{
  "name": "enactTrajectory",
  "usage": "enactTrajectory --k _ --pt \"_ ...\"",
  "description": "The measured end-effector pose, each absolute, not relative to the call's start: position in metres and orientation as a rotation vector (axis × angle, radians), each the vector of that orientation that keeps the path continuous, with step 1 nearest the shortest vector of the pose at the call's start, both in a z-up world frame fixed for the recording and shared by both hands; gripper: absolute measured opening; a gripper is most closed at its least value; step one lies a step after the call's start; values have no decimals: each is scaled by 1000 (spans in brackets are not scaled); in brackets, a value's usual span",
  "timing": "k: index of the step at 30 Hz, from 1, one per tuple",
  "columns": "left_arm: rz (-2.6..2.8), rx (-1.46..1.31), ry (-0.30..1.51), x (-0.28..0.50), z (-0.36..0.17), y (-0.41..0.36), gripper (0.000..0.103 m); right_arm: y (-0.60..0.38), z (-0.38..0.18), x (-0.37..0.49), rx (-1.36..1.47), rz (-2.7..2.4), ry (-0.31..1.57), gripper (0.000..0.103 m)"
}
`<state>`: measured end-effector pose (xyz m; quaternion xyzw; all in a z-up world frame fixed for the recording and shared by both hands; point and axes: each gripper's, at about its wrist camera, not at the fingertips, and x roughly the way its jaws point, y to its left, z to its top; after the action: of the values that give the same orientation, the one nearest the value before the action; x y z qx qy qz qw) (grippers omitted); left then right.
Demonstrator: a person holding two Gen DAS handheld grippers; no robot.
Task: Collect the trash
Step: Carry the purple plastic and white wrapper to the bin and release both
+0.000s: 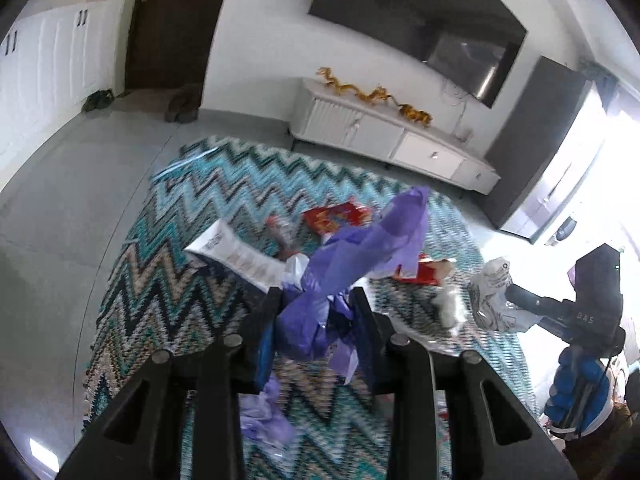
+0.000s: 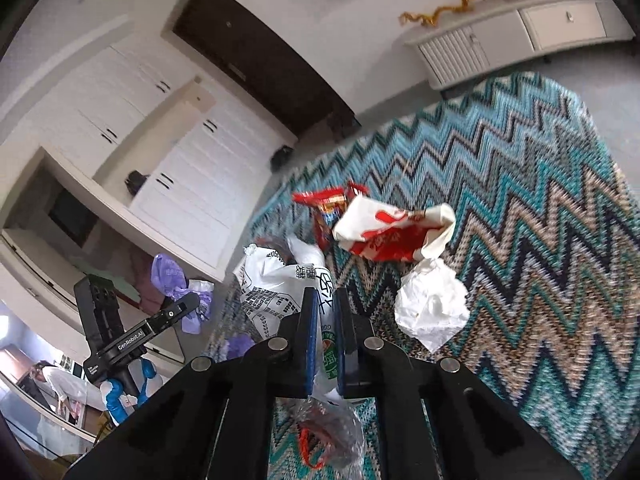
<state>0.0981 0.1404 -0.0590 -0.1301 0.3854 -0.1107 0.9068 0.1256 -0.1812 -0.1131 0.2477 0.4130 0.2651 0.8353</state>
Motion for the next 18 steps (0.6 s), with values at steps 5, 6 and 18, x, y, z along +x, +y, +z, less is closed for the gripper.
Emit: enactTrajectory --k 5,6,18 --pt "-302 -208 777 91 -38 101 32 -221 -96 107 541 516 791 8" --pt "-319 -194 778 91 -36 91 32 -235 -92 100 546 495 770 8" --pt "-637 14 856 94 -34 -95 32 -419 -87 10 641 152 596 8"
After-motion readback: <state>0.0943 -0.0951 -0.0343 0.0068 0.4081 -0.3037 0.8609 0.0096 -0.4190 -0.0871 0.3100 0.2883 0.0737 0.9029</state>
